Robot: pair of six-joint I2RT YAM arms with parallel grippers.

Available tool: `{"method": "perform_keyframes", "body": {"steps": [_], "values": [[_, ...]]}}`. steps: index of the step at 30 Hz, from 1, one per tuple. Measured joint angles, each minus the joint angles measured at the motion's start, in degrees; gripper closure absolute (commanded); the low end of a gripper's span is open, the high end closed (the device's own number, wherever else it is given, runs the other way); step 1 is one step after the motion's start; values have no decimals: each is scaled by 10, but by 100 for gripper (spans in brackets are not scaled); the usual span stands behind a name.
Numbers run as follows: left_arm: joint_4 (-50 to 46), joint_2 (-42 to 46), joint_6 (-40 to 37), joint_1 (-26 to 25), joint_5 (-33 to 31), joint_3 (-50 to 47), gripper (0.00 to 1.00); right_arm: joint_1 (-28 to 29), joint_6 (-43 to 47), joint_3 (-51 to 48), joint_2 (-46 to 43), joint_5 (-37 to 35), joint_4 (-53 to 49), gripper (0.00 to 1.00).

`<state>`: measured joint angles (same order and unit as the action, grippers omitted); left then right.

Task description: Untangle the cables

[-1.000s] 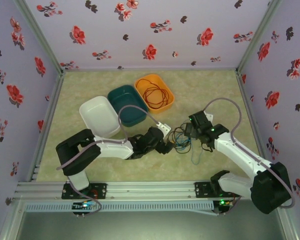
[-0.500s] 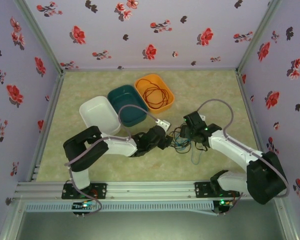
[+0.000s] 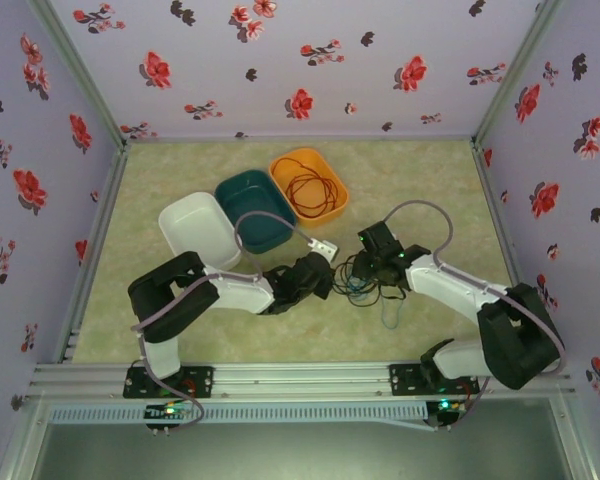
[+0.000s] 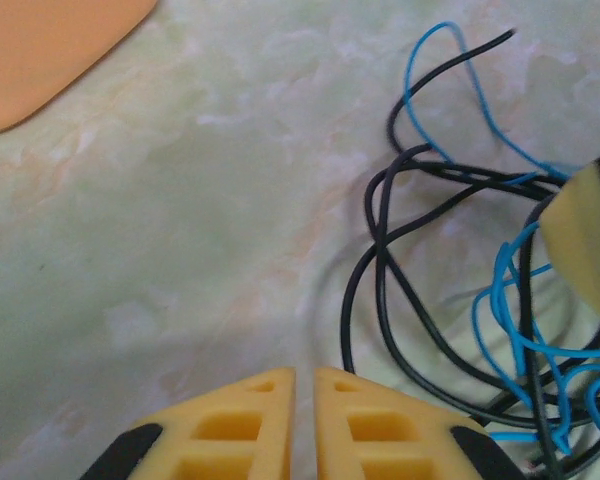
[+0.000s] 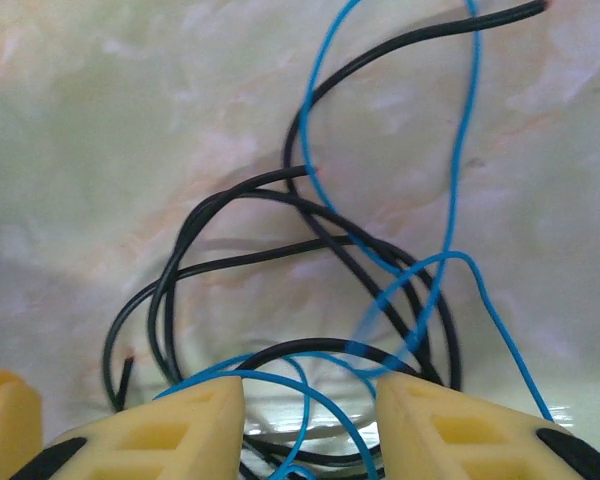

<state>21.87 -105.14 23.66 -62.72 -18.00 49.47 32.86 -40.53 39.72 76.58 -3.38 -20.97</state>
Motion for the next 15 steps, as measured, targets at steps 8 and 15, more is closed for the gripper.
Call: {"method": "perform_keyframes", "body": {"steps": [8, 15], "values": [[-35, 50, 18, 0, -44, -41, 95, 51, -41, 18, 23, 57, 36, 74], [-57, 122, 19, 1, -68, -82, 95, 68, -45, 44, 15, 58, 19, 100]]}}
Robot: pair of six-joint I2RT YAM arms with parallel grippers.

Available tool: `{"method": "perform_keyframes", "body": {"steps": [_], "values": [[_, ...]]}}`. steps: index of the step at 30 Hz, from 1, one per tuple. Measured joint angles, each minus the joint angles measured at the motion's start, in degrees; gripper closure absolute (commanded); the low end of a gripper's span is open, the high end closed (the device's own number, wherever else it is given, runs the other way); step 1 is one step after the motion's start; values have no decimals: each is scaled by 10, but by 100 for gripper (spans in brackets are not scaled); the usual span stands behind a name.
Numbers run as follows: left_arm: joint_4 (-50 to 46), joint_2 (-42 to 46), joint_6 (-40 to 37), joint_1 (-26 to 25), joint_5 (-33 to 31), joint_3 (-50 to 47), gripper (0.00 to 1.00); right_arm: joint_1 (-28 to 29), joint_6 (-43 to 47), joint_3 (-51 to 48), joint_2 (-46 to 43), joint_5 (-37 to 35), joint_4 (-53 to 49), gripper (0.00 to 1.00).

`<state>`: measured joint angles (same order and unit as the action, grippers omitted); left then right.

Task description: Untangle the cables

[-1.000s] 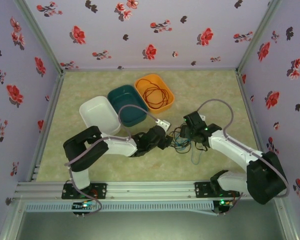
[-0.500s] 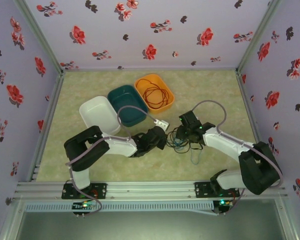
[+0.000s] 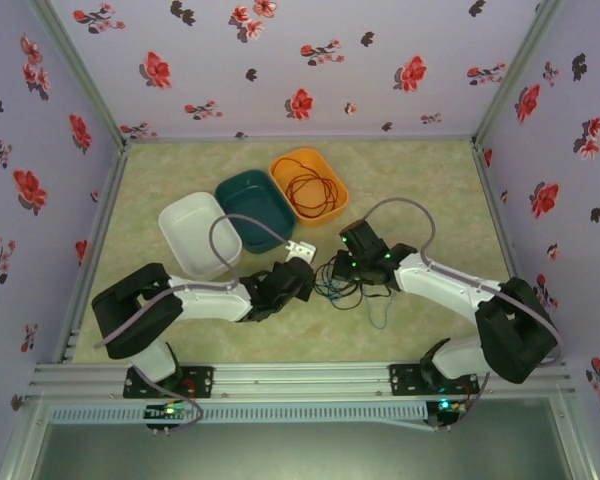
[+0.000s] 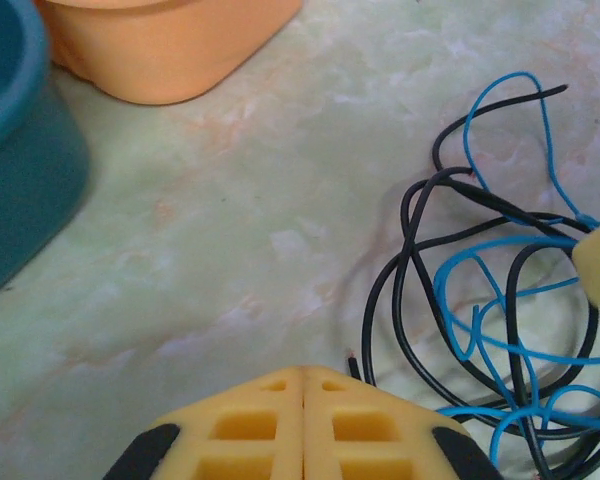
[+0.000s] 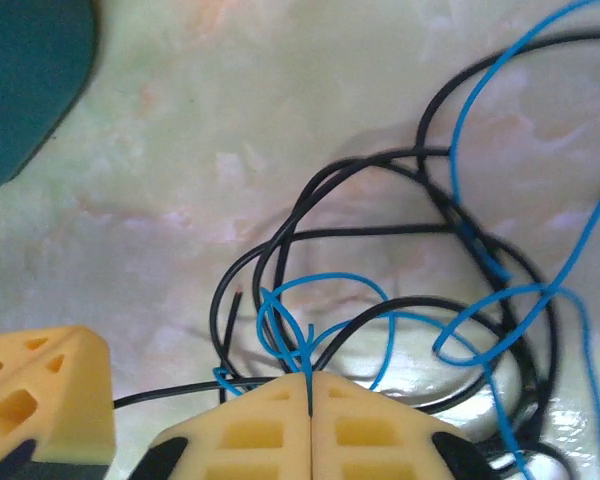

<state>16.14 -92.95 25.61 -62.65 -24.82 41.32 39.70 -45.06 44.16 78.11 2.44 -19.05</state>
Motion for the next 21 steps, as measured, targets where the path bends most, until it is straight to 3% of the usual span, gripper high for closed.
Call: {"method": "perform_keyframes", "body": {"steps": [14, 21], "values": [[0, 29, -2, 0, -7, -44, 93, 0, 20, 33, -16, -76, -33, 100], [28, 26, -11, 0, -7, -46, 97, 0, 26, 54, 1, -108, -40, 100]]}}
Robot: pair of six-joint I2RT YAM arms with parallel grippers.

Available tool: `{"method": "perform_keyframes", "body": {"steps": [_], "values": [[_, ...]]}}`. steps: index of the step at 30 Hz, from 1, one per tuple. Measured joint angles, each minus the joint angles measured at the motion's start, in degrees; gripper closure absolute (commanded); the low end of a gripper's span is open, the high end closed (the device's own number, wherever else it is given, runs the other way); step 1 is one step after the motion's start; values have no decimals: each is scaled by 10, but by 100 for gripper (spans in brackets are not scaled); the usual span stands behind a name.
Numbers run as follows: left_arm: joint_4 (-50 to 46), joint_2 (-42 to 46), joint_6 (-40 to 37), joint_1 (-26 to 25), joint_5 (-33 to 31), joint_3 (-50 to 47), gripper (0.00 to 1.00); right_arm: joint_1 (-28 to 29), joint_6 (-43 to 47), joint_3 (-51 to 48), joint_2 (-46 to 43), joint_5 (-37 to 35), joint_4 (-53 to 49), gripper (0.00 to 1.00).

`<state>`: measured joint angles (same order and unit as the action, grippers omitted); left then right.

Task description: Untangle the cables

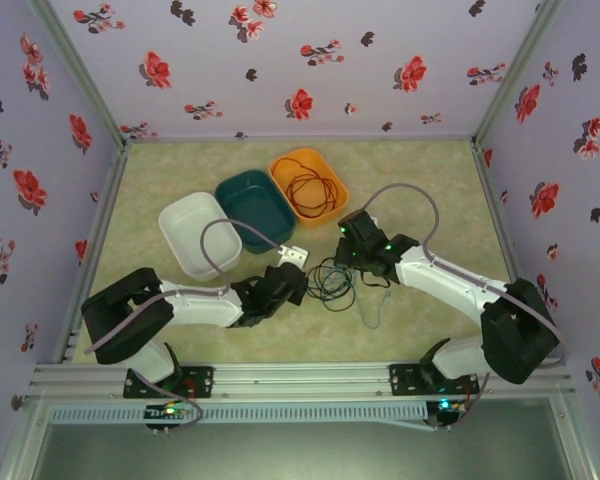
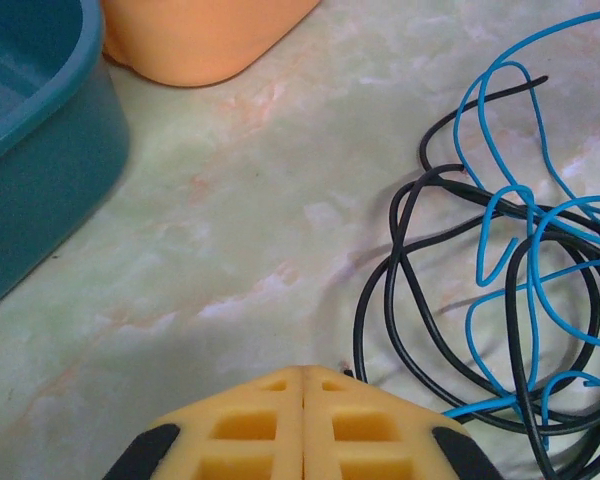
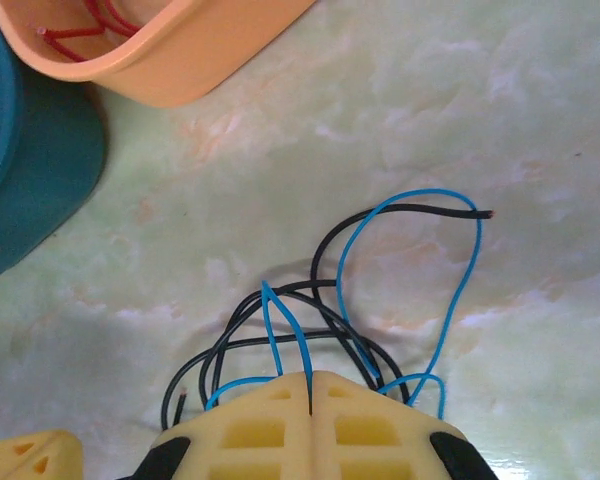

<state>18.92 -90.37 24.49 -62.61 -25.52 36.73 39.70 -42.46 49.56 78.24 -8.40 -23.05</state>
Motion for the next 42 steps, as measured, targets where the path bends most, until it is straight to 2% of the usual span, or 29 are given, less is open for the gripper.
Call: {"method": "perform_keyframes", "body": {"steps": [8, 21, 34, 42], "values": [[16, 0, -6, 0, 0, -4, 97, -1, 0, 2, -35, -83, -31, 100], [45, 5, -6, 2, -5, -43, 98, -4, 9, 20, -72, -170, -49, 100], [44, 5, -6, 6, -10, -42, 100, -13, 90, 56, -211, -304, -80, 100], [34, 4, -6, 7, -15, -42, 100, -19, 139, 103, -231, -337, -104, 100]]}}
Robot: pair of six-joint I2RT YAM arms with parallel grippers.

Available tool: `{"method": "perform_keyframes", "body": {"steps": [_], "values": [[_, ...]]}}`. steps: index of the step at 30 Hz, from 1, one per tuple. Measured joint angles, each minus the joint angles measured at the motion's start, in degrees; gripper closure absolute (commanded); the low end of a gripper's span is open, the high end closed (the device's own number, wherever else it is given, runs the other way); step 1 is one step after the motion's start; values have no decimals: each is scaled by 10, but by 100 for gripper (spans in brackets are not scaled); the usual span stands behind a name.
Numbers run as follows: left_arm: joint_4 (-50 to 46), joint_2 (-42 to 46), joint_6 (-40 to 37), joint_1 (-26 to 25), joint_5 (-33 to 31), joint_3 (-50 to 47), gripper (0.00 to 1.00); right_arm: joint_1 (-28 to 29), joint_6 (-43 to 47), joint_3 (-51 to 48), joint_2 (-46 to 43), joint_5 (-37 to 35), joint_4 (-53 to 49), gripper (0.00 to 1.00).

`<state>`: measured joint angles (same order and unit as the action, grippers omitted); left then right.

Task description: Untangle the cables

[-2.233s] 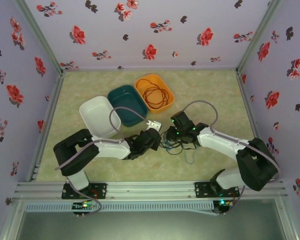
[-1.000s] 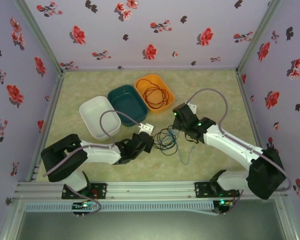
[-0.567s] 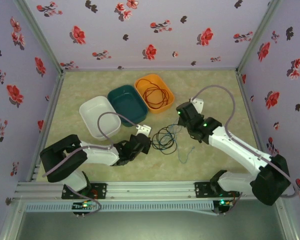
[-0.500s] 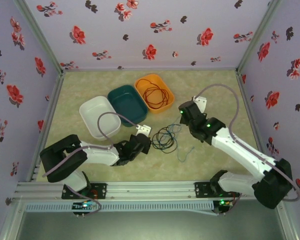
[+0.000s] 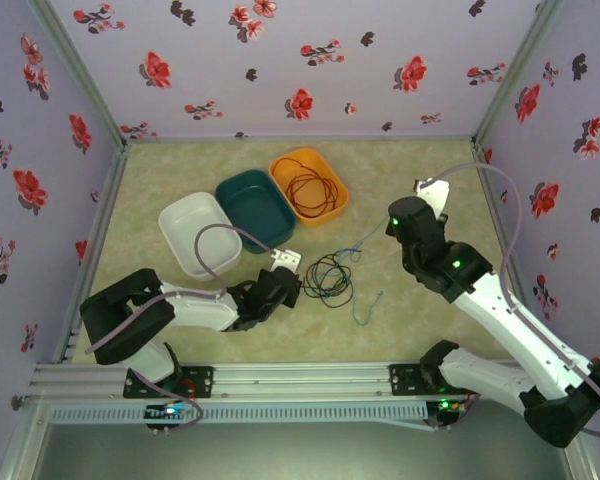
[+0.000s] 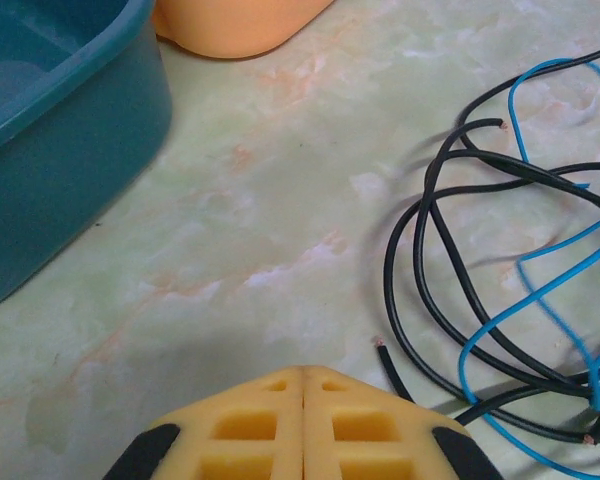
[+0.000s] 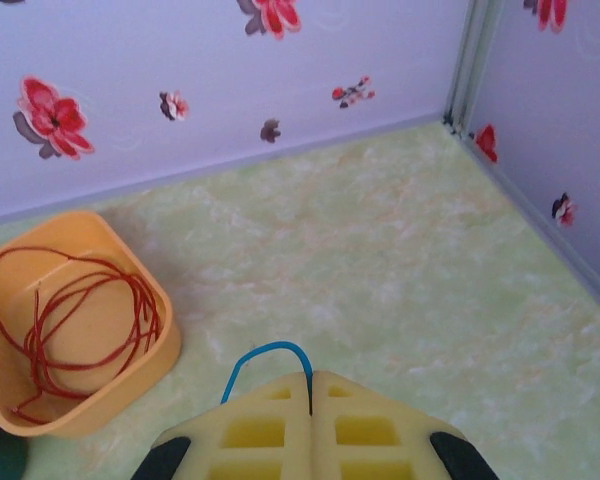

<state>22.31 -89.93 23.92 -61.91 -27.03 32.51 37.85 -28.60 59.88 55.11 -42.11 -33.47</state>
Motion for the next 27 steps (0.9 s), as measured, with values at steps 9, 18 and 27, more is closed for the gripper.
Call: {"method": "perform_keyframes", "body": {"steps": [9, 18, 27], "values": [[-3, -2, 2, 1, 0, 0, 100, -1, 54, 83, -1, 17, -14, 100], [-5, -4, 2, 1, 0, 0, 100, -1, 98, 130, -19, 69, 7, 100], [-9, -6, 2, 3, 0, 3, 100, -1, 140, 152, -50, 113, 87, 100]]}}
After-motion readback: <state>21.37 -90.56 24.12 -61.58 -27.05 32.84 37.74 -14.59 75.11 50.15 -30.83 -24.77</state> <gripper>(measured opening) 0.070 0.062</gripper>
